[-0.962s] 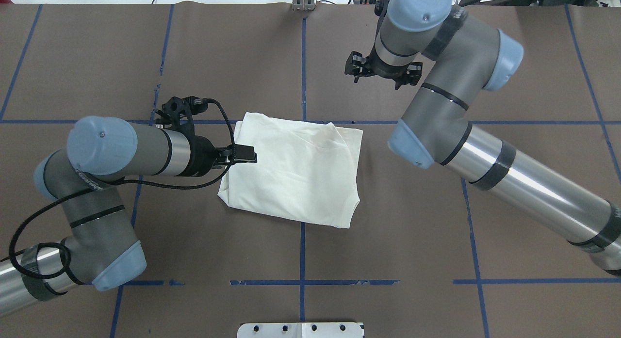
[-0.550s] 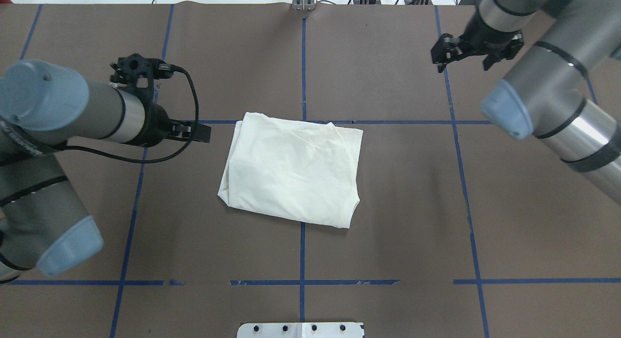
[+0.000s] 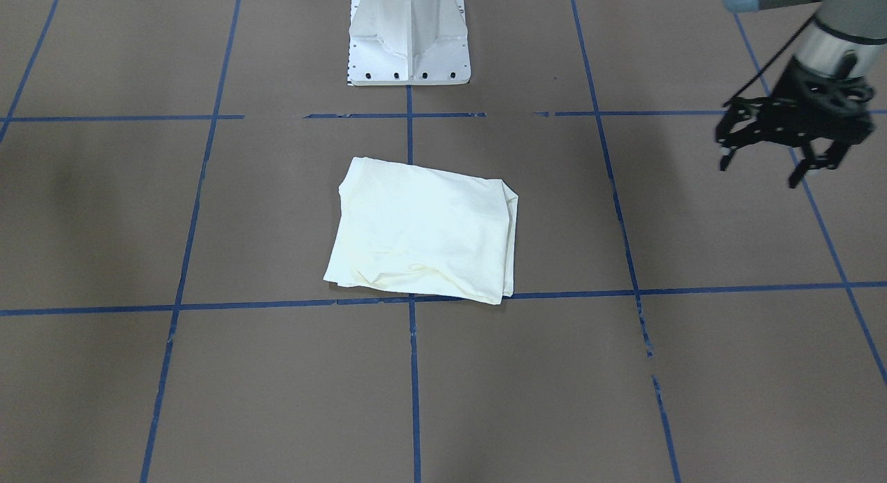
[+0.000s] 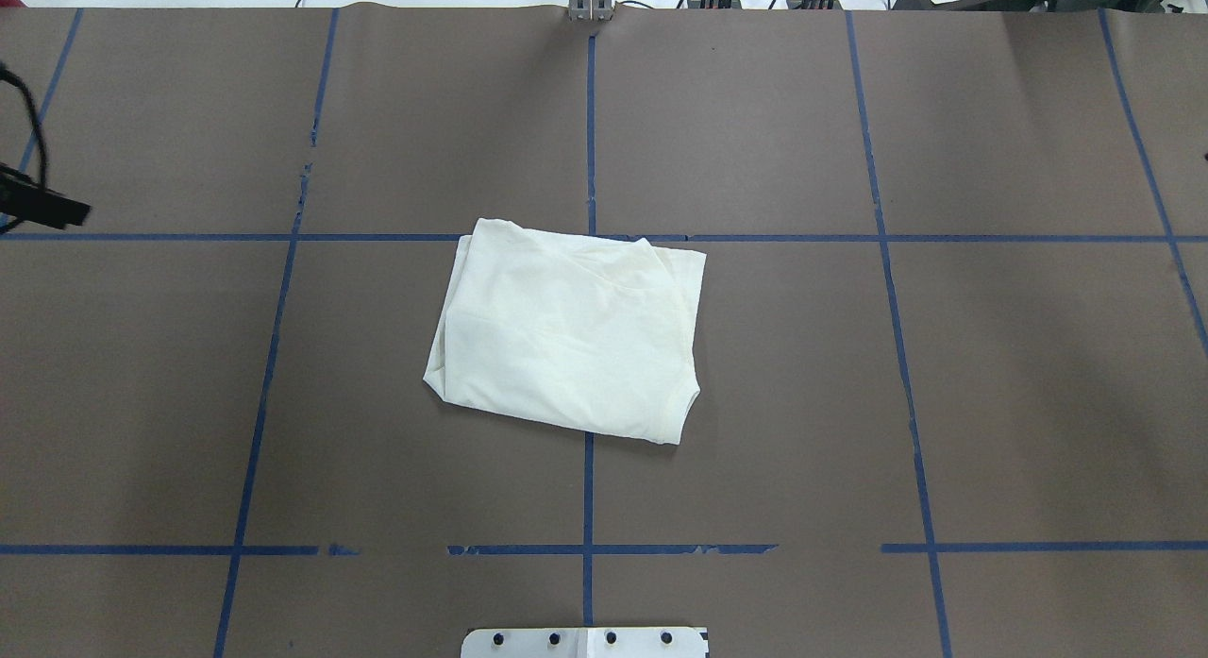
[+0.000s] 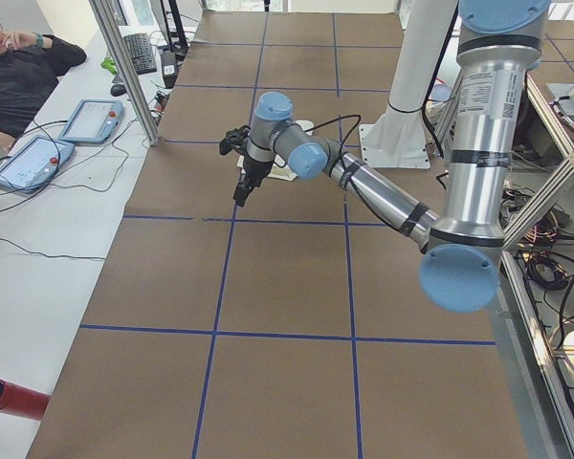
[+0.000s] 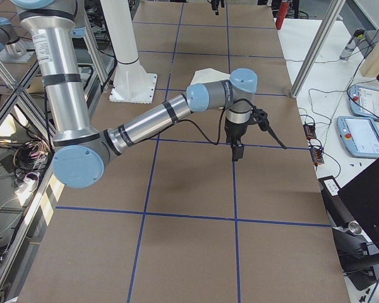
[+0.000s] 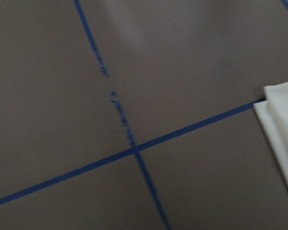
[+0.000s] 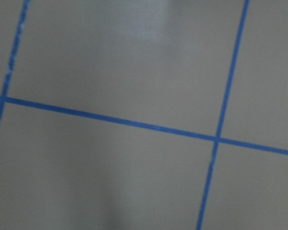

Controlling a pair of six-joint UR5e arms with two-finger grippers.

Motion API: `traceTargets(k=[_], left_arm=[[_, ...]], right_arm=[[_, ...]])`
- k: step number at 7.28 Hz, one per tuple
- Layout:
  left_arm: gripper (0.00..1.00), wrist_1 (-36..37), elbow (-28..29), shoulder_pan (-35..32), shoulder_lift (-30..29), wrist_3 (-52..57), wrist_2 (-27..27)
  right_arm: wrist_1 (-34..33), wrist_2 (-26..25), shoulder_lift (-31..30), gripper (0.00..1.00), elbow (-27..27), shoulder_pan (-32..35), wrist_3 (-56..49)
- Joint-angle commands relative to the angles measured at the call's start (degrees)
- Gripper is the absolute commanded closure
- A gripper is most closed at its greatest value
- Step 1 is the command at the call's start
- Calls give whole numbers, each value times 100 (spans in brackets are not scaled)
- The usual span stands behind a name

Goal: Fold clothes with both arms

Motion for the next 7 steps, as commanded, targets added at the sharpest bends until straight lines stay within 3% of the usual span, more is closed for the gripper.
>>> traceTargets(k=[1, 4, 5, 7], left_arm=[[0, -12, 440, -1645, 756, 1763, -702], [0, -21, 1362, -2597, 1163, 1786, -748], [0, 22, 1427, -2697, 1233, 1813, -819], [0, 136, 1330, -2698, 1453, 1796, -1458]], right_arm=[[315, 339, -1236, 0, 32, 710, -348], [784, 368, -2311, 0, 23, 844, -356], [784, 368, -2392, 0, 50, 845, -365], [784, 403, -2297, 0, 155, 845, -357]])
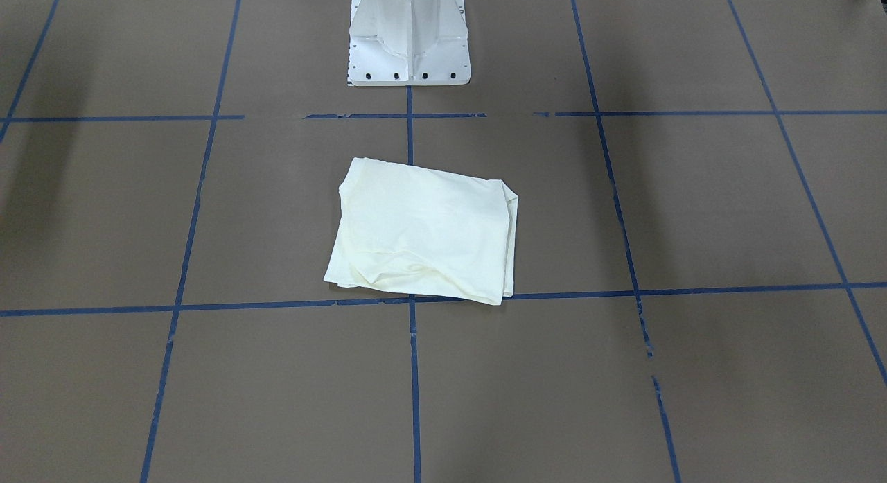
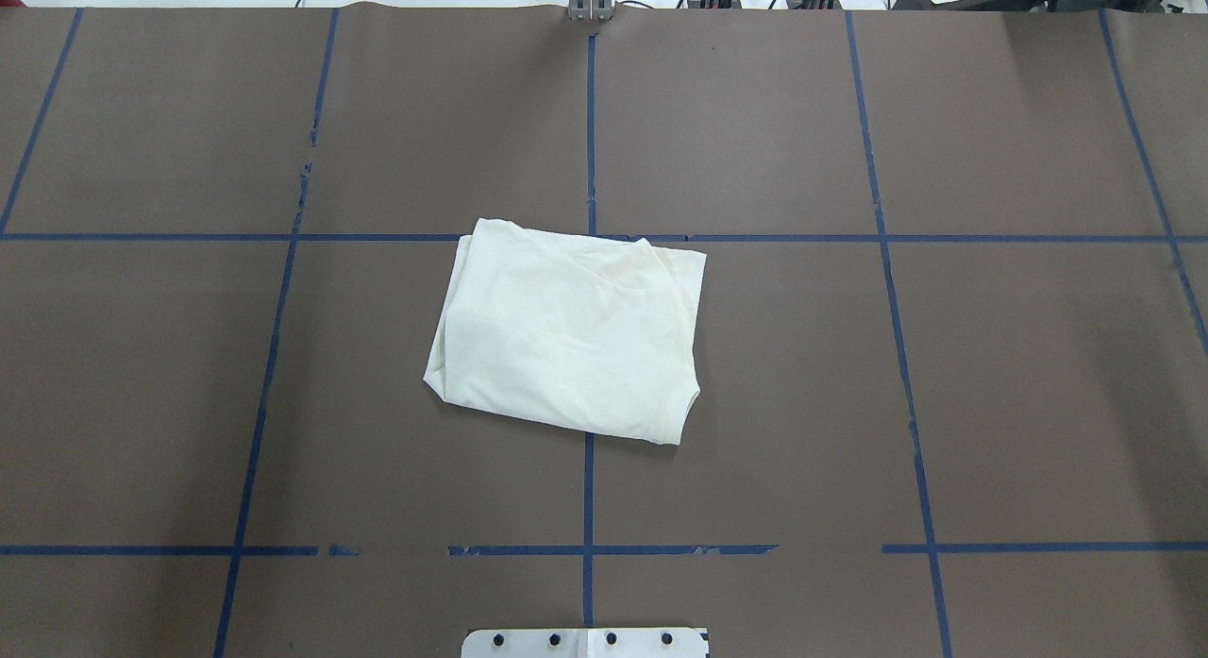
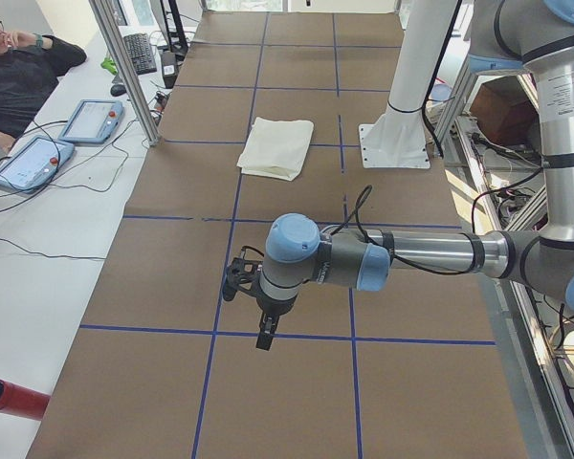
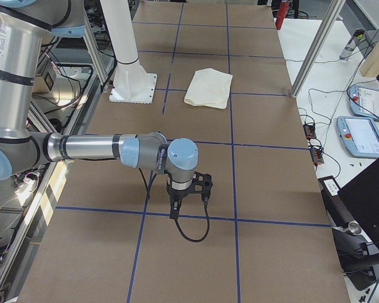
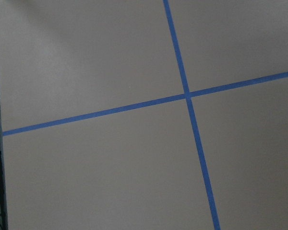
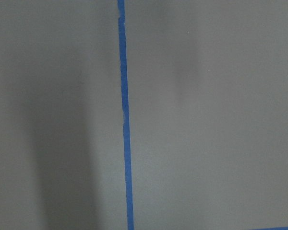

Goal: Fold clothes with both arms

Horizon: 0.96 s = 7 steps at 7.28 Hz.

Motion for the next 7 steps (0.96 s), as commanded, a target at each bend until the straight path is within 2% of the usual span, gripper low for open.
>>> traceTargets(k=[1, 7], left_arm=[[0, 85, 14, -23, 76, -31, -350], [0, 102, 57, 73, 50, -13, -298]], right_arm=[[1, 41, 103, 0, 62, -5, 9], [1, 112, 122, 0, 80, -6, -9]])
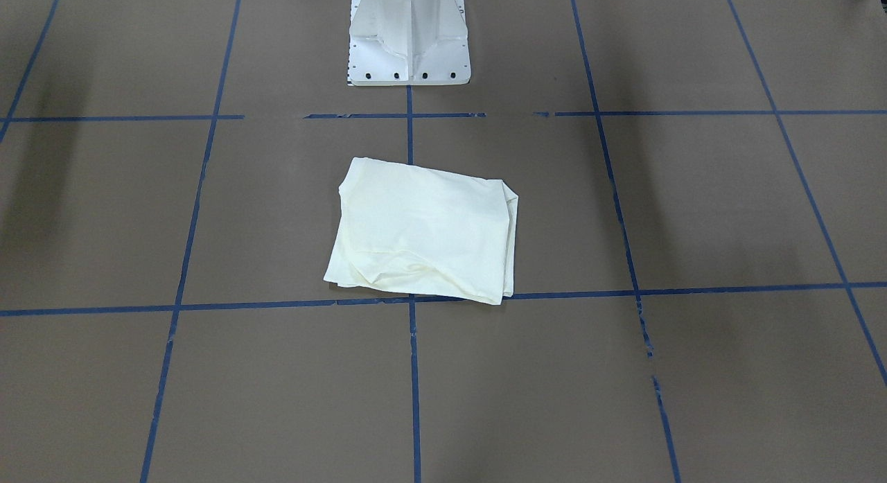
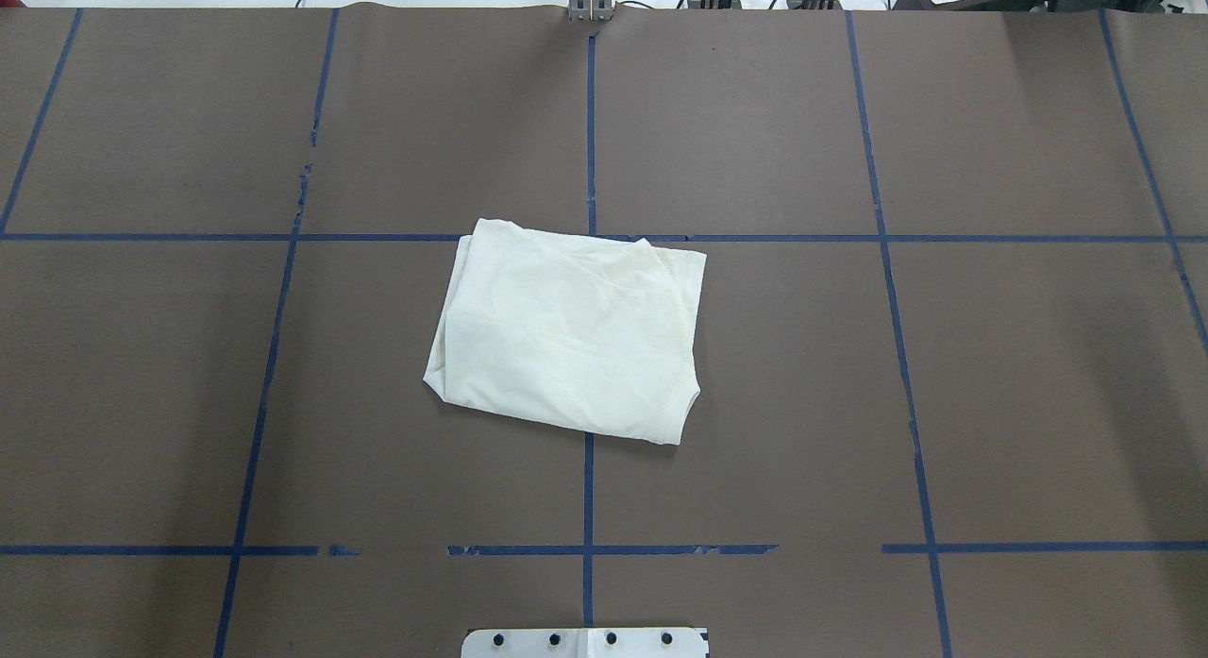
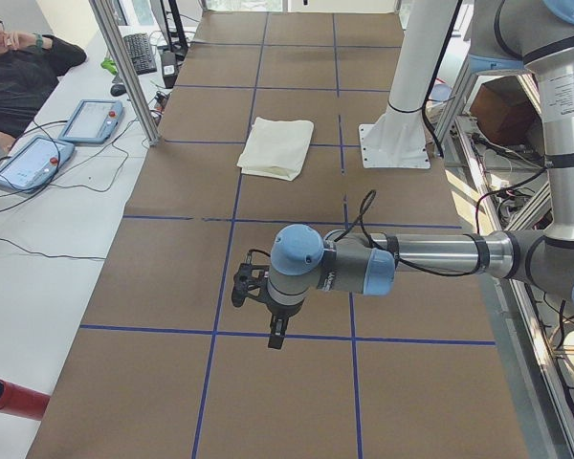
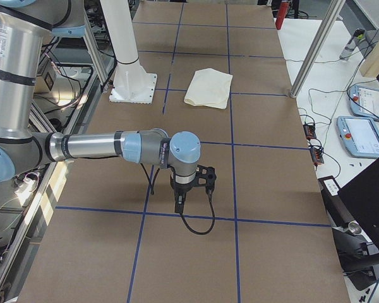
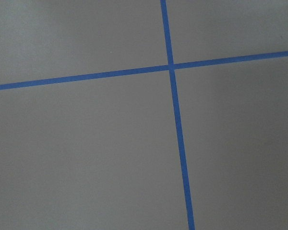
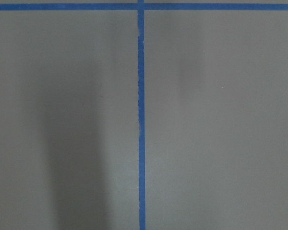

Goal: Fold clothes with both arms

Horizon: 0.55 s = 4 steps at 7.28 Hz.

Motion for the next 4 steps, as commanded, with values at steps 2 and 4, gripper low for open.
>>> traceTargets(k=[2, 4], left_arm=[[0, -49, -13, 7, -7, 28, 41], [0, -40, 31, 7, 1, 28, 33]], right_arm=[[0, -3, -12, 0, -14, 9, 13], [0, -12, 5, 0, -5, 9, -30]])
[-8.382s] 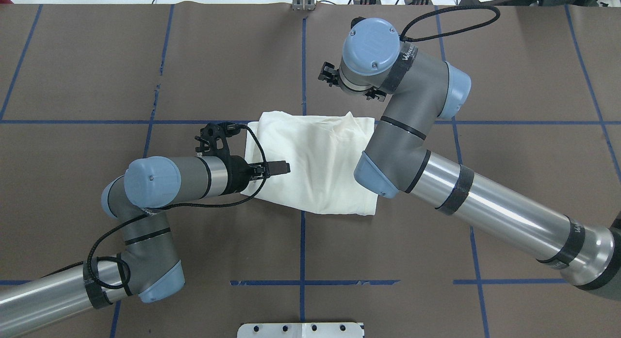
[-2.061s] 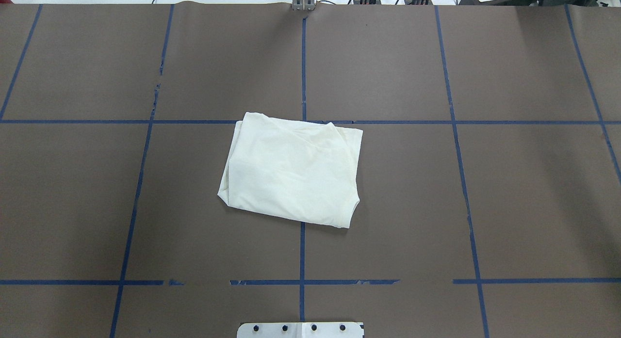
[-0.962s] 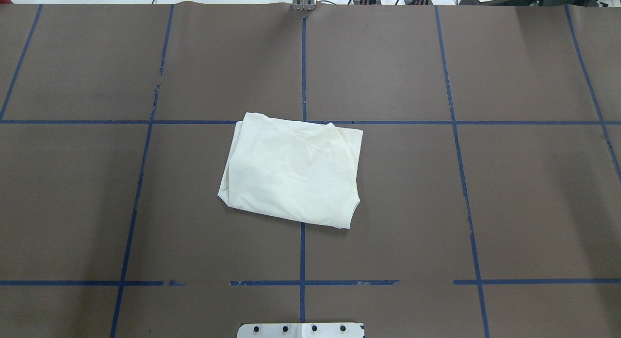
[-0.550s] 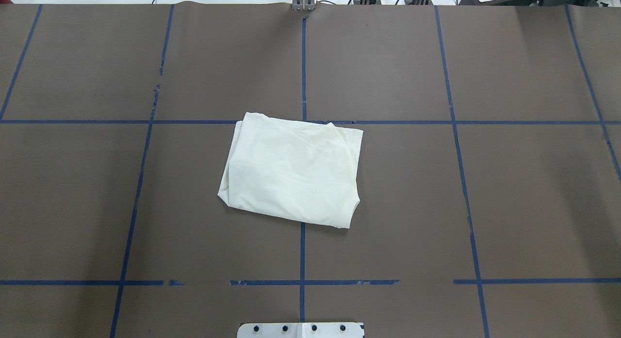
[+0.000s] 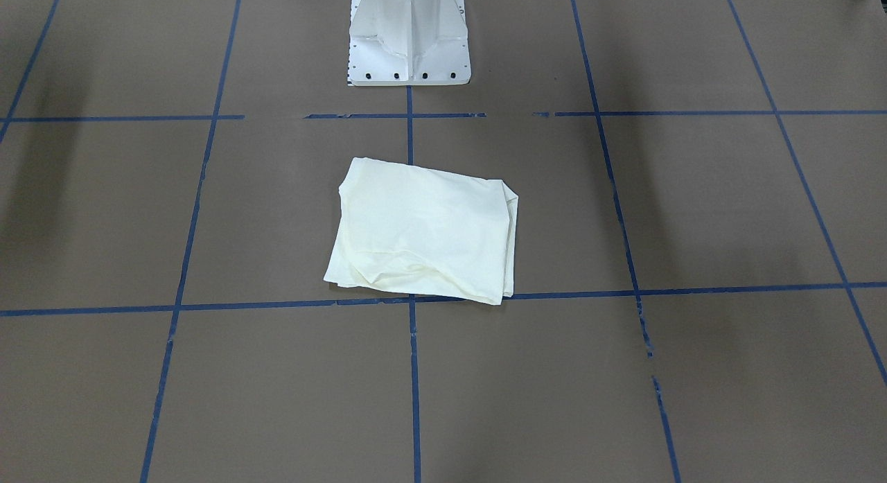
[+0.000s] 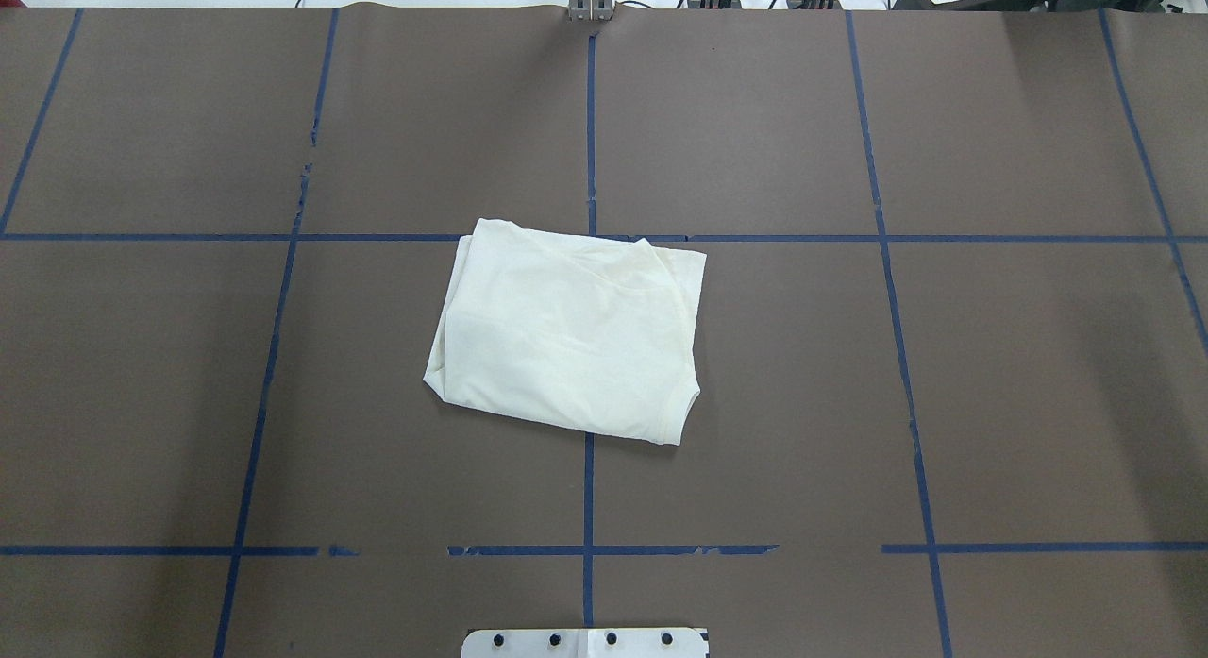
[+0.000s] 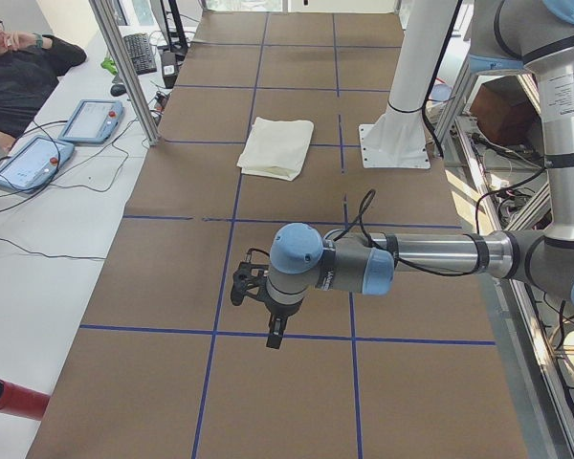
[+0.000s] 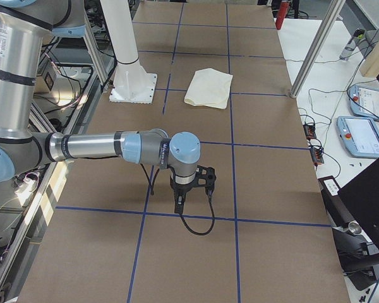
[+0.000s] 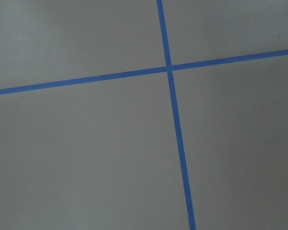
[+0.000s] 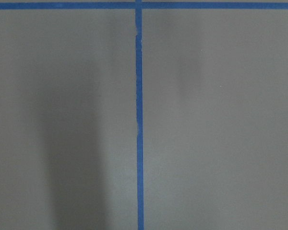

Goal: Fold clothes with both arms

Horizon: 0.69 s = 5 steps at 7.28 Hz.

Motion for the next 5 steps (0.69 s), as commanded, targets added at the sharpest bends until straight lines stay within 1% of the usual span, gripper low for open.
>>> traceTargets(k=[1, 5], left_arm=[[0, -15, -3, 0, 7, 2, -33], [0, -16, -12, 0, 7, 2, -42]], right_arm=[[-5, -44, -5, 0, -5, 3, -36], [-5, -79, -14, 0, -31, -5, -36]])
